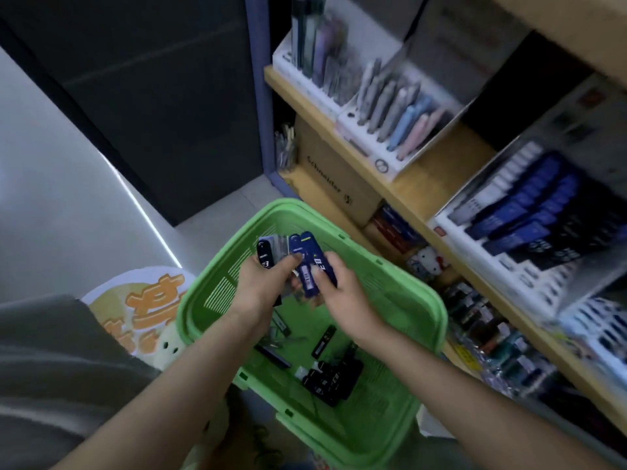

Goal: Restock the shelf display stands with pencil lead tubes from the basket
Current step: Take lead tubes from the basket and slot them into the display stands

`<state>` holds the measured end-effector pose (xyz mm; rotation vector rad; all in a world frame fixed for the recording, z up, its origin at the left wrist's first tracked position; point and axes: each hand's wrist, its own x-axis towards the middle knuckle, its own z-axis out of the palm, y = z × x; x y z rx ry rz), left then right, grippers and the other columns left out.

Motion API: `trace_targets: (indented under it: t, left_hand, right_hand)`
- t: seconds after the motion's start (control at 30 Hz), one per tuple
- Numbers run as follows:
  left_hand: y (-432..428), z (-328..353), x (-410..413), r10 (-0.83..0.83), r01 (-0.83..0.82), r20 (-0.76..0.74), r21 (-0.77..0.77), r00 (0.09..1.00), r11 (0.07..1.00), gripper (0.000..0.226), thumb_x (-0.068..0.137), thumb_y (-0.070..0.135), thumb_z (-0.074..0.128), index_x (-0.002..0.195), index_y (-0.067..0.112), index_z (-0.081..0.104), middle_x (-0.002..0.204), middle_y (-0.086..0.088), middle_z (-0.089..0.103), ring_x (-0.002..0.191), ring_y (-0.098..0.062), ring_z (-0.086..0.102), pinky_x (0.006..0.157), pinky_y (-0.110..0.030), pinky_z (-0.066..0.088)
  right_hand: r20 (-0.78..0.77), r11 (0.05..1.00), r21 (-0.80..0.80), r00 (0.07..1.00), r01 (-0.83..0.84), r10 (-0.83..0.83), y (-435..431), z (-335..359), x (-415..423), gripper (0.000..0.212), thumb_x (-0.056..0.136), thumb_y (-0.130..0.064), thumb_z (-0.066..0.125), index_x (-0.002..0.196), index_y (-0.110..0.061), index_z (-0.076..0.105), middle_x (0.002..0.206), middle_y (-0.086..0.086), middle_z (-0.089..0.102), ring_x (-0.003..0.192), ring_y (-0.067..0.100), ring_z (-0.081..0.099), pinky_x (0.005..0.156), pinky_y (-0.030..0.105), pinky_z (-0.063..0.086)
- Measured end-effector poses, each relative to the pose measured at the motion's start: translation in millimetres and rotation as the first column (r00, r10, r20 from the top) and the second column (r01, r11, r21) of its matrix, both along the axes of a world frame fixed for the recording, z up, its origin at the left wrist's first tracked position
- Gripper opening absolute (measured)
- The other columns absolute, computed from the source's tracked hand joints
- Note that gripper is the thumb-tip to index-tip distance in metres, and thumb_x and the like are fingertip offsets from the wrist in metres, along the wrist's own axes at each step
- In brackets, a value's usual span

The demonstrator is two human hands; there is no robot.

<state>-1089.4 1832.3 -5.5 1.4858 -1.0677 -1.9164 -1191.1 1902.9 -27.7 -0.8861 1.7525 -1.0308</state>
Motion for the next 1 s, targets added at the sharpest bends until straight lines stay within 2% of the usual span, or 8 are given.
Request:
trace_targets:
  t: [0.07,0.17,0.37,0.47,0.6,0.7,0.87,1.0]
  left_hand:
    - [2.7,19.1,-4.1,0.006,-0.006,-0.022,-0.010,1.000,1.000,0.012,0.088,0.004,0.062,0.076,0.007,0.059,0.045,-0.001,0.054,0.038,-0.012,0.050,0.045,-0.024,0.049]
    - [5.2,48.2,-12.9,-0.036,0.032,-0.051,-0.072,0.998,0.997,0.018,0.088,0.007,0.062,0.071,0.009,0.057,0.045,-0.003,0.053,0.039,-0.013,0.048,0.050,-0.024,0.046]
    - [4.6,107.5,-37.7,-0.179,0.142,-0.179,-0.201,0.968,0.969,0.020,0.090,0.006,0.059,0.070,0.010,0.057,0.042,0.000,0.050,0.036,-0.010,0.045,0.045,-0.022,0.039]
    - [1.6,132.3,-46.5,-0.250,0.190,-0.224,-0.257,0.942,0.948,0.021,0.091,0.007,0.059,0.070,0.010,0.055,0.043,-0.001,0.050,0.038,-0.011,0.046,0.046,-0.019,0.040]
    - [-6.0,159.3,-55.6,-0.322,0.242,-0.248,-0.304,0.914,0.921,0.021,0.091,0.011,0.060,0.070,0.011,0.055,0.044,-0.001,0.050,0.040,-0.010,0.047,0.054,-0.021,0.043]
    - [-13.1,174.7,-60.2,-0.354,0.255,-0.286,-0.330,0.891,0.909,0.018,0.091,0.008,0.059,0.073,0.012,0.058,0.044,0.000,0.050,0.037,-0.007,0.046,0.044,-0.014,0.043]
    - [-29.5,180.3,-66.0,-0.424,0.298,-0.261,-0.409,0.867,0.862,0.015,0.091,0.006,0.058,0.077,0.010,0.061,0.046,-0.002,0.051,0.040,-0.010,0.047,0.046,-0.016,0.044]
    - [-38.3,174.3,-72.8,-0.458,0.331,-0.244,-0.421,0.855,0.844,0.008,0.091,0.006,0.058,0.089,-0.001,0.061,0.059,-0.011,0.054,0.042,-0.009,0.050,0.045,-0.015,0.044]
  right_hand:
    - [-0.099,1.000,0.001,0.995,-0.012,0.012,8.0,22.5,-7.6,0.015,0.099,-0.016,0.045,0.102,-0.015,0.060,0.095,0.012,0.066,0.080,0.024,0.062,0.071,0.038,0.050]
    - [-0.224,0.999,-0.011,0.974,-0.033,0.030,20.0,61.8,-21.3,0.024,0.101,-0.023,0.042,0.109,-0.011,0.062,0.099,0.011,0.061,0.088,0.022,0.058,0.076,0.034,0.043]
    - [-0.354,0.987,-0.156,0.930,0.049,-0.102,43.6,150.6,-48.9,0.011,0.099,-0.018,0.046,0.108,-0.016,0.051,0.076,-0.011,0.056,0.063,-0.005,0.051,0.063,0.013,0.038]
    - [-0.337,0.969,-0.228,0.926,0.097,-0.172,51.5,197.3,-58.2,0.003,0.095,-0.014,0.052,0.096,-0.016,0.054,0.073,-0.010,0.065,0.060,-0.001,0.055,0.067,0.021,0.044]
    - [-0.415,0.944,-0.314,0.879,0.106,-0.236,57.5,255.2,-65.8,0.012,0.093,-0.016,0.059,0.090,-0.027,0.062,0.071,-0.012,0.065,0.063,0.007,0.060,0.065,0.025,0.050]
    - [-0.481,0.906,-0.396,0.806,0.152,-0.345,51.1,289.0,-78.1,0.012,0.089,-0.015,0.064,0.088,-0.027,0.063,0.076,-0.008,0.067,0.069,0.009,0.064,0.067,0.027,0.053]
    - [-0.614,0.849,-0.474,0.603,0.235,-0.509,32.4,335.4,-103.9,0.010,0.085,-0.017,0.070,0.090,-0.021,0.063,0.080,-0.006,0.067,0.068,0.008,0.065,0.061,0.023,0.053]
    - [-0.770,0.876,-0.426,0.418,0.226,-0.482,16.4,352.0,-124.0,0.009,0.089,-0.018,0.065,0.093,-0.024,0.060,0.081,-0.011,0.063,0.071,0.001,0.061,0.063,0.012,0.048]
